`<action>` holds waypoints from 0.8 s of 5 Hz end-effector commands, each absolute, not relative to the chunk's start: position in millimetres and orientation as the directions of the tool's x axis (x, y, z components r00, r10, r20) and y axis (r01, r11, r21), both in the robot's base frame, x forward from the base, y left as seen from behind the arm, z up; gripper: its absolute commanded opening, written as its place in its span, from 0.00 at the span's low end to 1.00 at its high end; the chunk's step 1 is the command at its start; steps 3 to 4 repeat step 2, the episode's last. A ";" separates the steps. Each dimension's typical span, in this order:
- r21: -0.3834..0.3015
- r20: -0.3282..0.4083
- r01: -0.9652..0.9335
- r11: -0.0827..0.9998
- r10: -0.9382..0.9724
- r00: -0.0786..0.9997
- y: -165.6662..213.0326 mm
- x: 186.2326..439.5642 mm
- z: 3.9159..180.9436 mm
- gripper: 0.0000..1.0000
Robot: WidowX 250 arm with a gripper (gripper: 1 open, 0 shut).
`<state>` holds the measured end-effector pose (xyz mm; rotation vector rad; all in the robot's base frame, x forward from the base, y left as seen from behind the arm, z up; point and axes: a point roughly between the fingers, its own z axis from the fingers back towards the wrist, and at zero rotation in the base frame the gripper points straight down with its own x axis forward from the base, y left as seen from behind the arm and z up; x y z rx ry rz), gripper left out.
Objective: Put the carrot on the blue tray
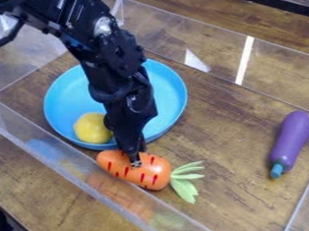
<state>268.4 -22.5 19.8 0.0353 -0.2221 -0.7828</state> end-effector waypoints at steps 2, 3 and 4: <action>0.116 0.192 0.691 0.713 -0.699 0.689 -14.0 269.1 22.6 0.00; 0.116 0.192 0.691 0.713 -0.699 0.689 -14.0 269.1 22.6 0.00; 0.116 0.192 0.691 0.713 -0.699 0.689 -14.0 269.1 22.6 0.00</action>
